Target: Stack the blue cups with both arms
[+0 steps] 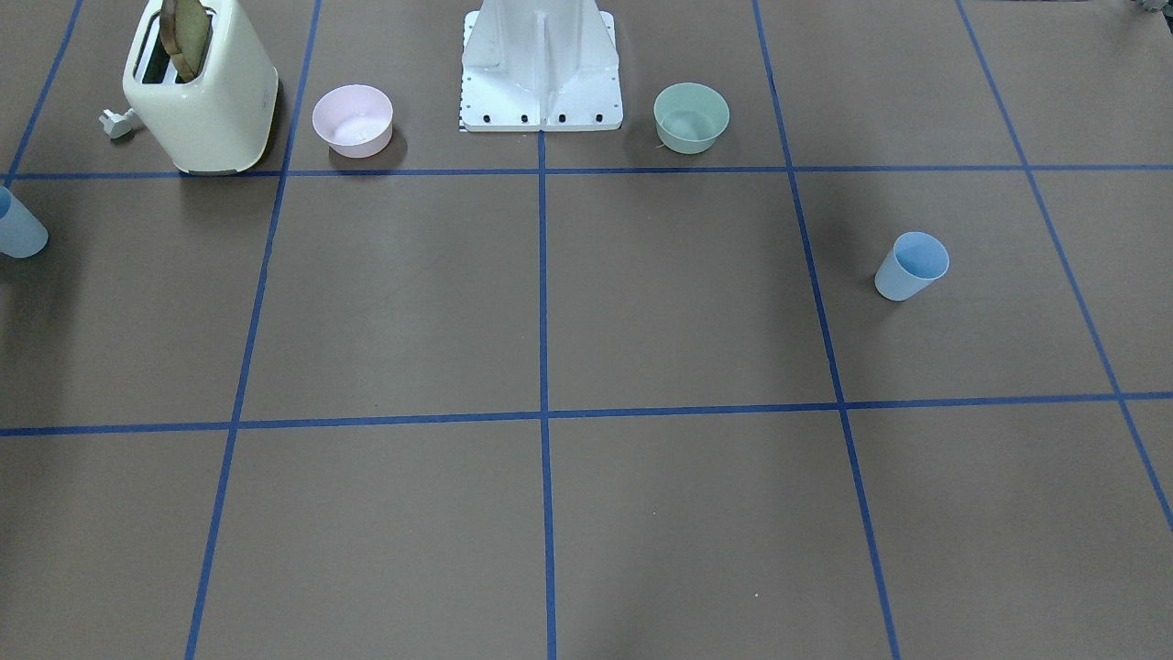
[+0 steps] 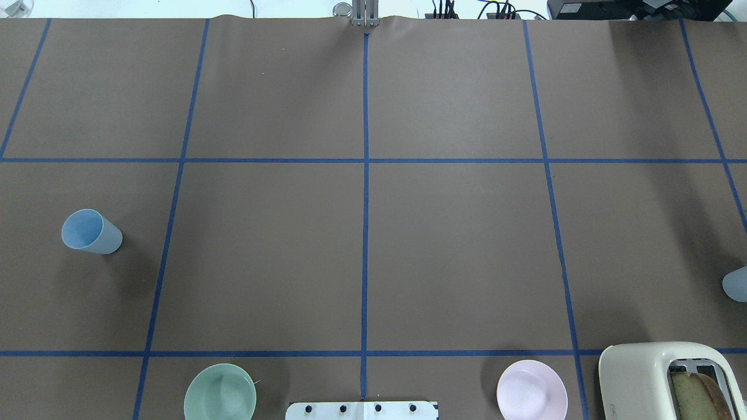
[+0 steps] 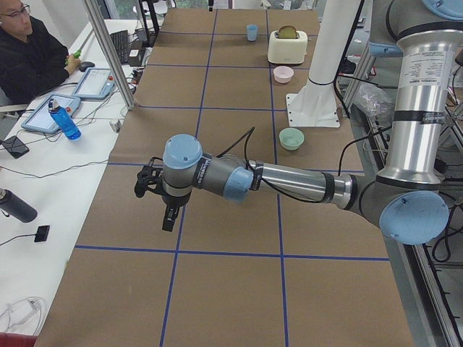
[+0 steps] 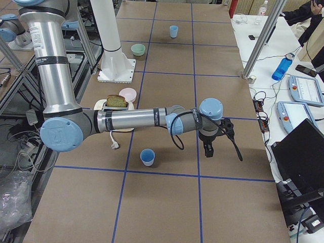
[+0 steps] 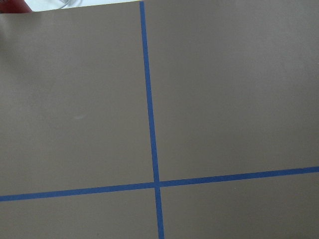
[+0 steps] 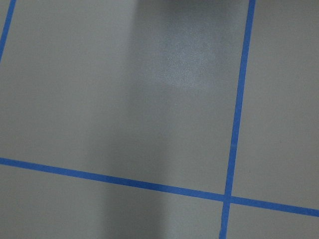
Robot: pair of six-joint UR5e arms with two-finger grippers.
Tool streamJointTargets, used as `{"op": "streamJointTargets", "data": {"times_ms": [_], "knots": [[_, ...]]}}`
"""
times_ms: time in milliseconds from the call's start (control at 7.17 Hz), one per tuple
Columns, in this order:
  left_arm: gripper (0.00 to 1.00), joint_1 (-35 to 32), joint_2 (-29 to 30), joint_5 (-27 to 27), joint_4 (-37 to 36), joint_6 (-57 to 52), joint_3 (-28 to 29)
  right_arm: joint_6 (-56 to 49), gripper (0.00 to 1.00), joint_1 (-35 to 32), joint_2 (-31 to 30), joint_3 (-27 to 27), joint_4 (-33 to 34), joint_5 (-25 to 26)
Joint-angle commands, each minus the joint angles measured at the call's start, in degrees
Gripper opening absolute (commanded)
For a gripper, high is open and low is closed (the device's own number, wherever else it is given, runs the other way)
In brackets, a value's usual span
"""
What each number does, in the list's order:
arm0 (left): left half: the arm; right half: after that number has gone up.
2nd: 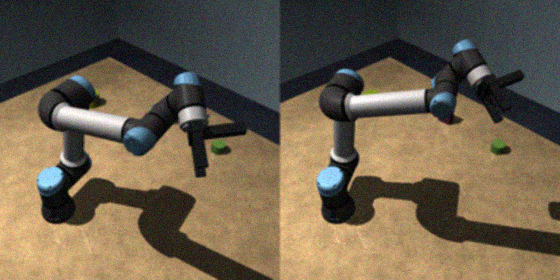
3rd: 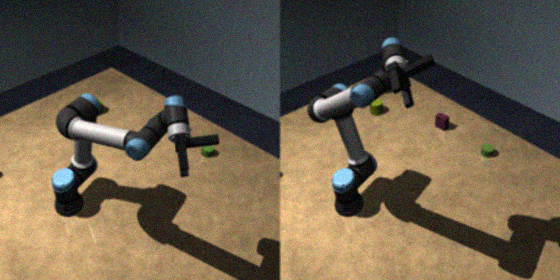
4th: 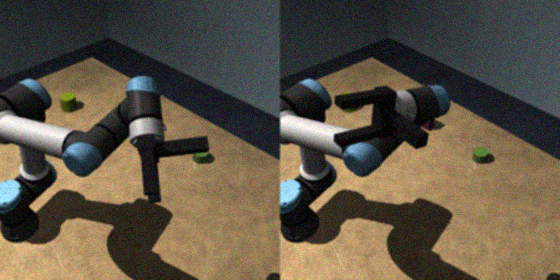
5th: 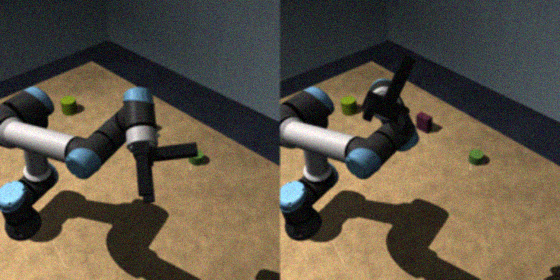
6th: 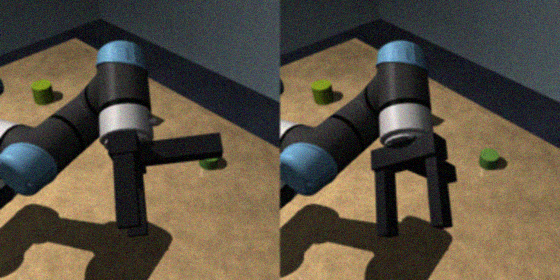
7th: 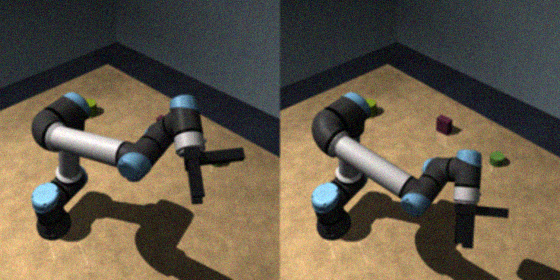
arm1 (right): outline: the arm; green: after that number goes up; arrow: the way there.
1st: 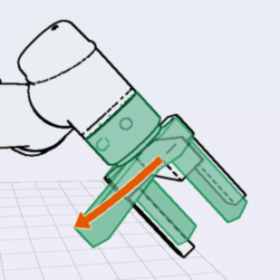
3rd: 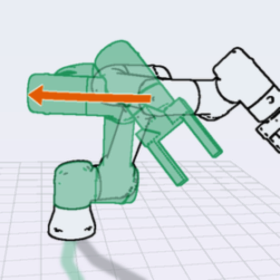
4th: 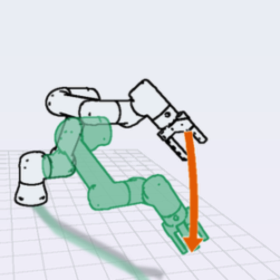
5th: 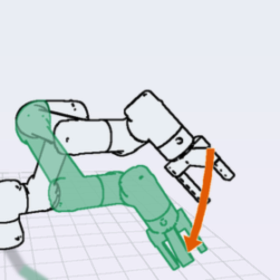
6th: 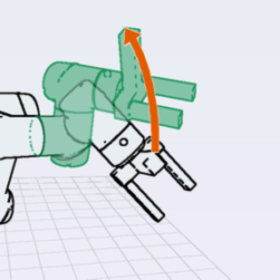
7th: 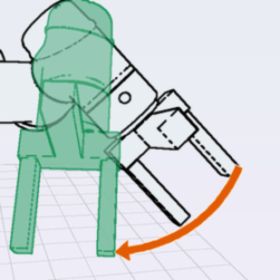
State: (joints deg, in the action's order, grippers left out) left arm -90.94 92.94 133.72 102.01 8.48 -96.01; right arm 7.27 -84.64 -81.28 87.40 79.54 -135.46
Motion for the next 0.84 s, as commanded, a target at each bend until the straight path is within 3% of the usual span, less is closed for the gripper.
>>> {"op": "streamJointTargets", "data": {"times_ms": [0,419,698], "knots": [[0.98,-0.02,-0.04,0.22,0.12,-0.05,-0.14,0.02,1.00,0.00,-0.28,-0.03,-0.26,-0.07],[0.98,0.24,-1.71,0.49,0.56,0.30,-2.33,0.37,1.00,0.00,-0.02,4.79,-0.62,3.68],[0.98,1.99,-1.02,0.49,0.47,2.57,-2.25,0.38,1.00,0.09,-7.28,5.85,-5.41,1.62]]}}
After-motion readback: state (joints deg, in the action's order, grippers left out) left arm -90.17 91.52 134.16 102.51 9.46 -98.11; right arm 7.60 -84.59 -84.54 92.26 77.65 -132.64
